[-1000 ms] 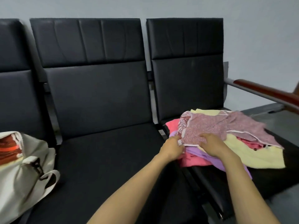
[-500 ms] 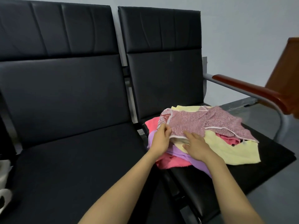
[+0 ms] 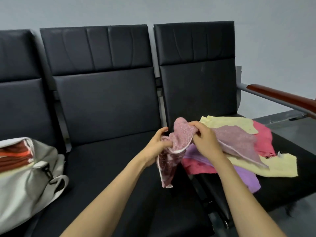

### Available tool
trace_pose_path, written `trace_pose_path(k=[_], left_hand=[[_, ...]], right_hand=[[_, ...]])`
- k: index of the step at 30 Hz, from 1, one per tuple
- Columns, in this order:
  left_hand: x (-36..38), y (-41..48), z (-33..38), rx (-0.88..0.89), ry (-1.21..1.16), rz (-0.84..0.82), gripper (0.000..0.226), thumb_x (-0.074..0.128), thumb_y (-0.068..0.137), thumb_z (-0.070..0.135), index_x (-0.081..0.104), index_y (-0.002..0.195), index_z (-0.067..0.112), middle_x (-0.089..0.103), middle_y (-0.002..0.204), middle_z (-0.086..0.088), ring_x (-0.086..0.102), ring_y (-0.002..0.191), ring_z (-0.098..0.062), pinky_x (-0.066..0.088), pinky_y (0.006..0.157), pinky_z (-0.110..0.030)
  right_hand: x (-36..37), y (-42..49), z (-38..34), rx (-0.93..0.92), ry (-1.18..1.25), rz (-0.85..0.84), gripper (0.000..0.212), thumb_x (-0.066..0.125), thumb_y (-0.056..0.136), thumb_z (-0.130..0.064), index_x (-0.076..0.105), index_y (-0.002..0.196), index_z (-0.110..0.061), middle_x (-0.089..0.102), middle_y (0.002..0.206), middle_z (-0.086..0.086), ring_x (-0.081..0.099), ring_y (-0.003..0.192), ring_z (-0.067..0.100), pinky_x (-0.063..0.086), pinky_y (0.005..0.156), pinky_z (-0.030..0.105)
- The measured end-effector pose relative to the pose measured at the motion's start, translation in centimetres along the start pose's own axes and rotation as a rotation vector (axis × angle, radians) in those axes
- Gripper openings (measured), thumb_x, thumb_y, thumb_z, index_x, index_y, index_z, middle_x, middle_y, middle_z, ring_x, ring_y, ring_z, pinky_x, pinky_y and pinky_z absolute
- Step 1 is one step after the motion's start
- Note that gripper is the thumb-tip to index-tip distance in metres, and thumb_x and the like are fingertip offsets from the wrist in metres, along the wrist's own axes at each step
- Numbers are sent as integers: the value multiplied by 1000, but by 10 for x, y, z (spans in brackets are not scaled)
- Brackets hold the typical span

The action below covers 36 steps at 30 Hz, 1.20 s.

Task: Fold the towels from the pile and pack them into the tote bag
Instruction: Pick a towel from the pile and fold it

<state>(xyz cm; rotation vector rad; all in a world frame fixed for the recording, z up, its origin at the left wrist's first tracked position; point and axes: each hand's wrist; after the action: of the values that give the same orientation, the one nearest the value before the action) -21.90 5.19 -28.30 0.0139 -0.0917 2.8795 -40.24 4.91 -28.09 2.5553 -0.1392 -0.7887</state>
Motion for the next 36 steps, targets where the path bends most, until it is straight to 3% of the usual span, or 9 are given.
trace_pose_path(k=[4, 8, 13, 18, 22, 25, 27, 32, 36], left_hand=[[-8, -24, 4, 59, -132, 4, 31, 55, 90, -3, 61, 117, 10, 68, 104, -14, 67, 86, -23, 56, 80, -33], [-37, -48, 16, 80, -297, 53, 31, 48, 95, 1, 59, 121, 13, 71, 103, -11, 70, 85, -22, 57, 72, -32], [-93, -93, 28, 142, -345, 264, 29, 46, 97, 3, 57, 122, 15, 71, 103, -9, 70, 84, -22, 56, 67, -34], [-157, -154, 35, 196, -214, 573, 21, 48, 96, 1, 59, 108, 15, 71, 94, -6, 70, 77, -19, 57, 66, -33], [-186, -200, 42, 172, -58, 681, 18, 53, 92, -1, 64, 102, 10, 72, 91, -9, 69, 74, -18, 57, 72, -31], [-206, -222, 46, 75, 42, 779, 14, 60, 88, -1, 67, 89, 12, 72, 73, -1, 68, 67, -15, 55, 65, -26], [-221, -228, 47, 23, 133, 852, 9, 64, 86, 3, 70, 91, 6, 71, 78, -8, 66, 75, -23, 53, 71, -30], [-230, -228, 78, 243, 391, 1128, 9, 58, 86, 13, 63, 91, 7, 63, 83, -3, 57, 77, -18, 44, 71, -34], [-184, -213, 81, 283, 500, 890, 7, 63, 87, 17, 63, 92, 13, 64, 80, 1, 59, 69, -9, 47, 63, -25]], right_hand=[[11, -2, -25, -39, 200, -187, 44, 53, 86, 4, 61, 119, -24, 58, 114, -13, 54, 107, -2, 42, 91, 12], [29, -2, -6, 47, -99, -361, 65, 61, 74, -8, 47, 133, -33, 54, 122, -4, 54, 110, 14, 48, 93, 37], [67, -7, -30, 124, -458, -319, 26, 46, 84, -2, 57, 104, -15, 66, 101, 10, 63, 93, 33, 48, 74, 36], [94, -25, -110, -32, 44, -273, 39, 43, 86, 4, 61, 110, -20, 67, 100, 2, 64, 89, 24, 52, 77, 37], [114, -45, -165, 193, 445, -554, 20, 45, 101, -19, 57, 101, -35, 69, 92, 6, 72, 71, 23, 60, 63, 33], [124, -33, -179, 289, 467, -834, 16, 51, 100, -24, 62, 109, -16, 72, 89, 9, 72, 72, 25, 57, 61, 29], [134, -17, -183, 327, 444, -917, 19, 53, 98, -14, 64, 112, -7, 72, 98, 12, 72, 82, 25, 58, 67, 30], [151, 48, -191, 145, 325, -497, 30, 46, 90, 7, 58, 113, -9, 61, 120, 19, 60, 95, 22, 48, 73, 27], [132, 86, -177, 14, 22, -443, 74, 49, 86, 8, 28, 149, -24, 35, 150, 8, 44, 130, 28, 45, 96, 33]])
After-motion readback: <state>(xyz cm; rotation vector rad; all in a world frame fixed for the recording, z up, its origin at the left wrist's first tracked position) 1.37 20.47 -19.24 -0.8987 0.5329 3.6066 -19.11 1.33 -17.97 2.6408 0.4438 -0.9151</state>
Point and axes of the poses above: each hand's wrist, its own y-axis towards the middle knuckle, its own x-axis out of the palm, z = x × y
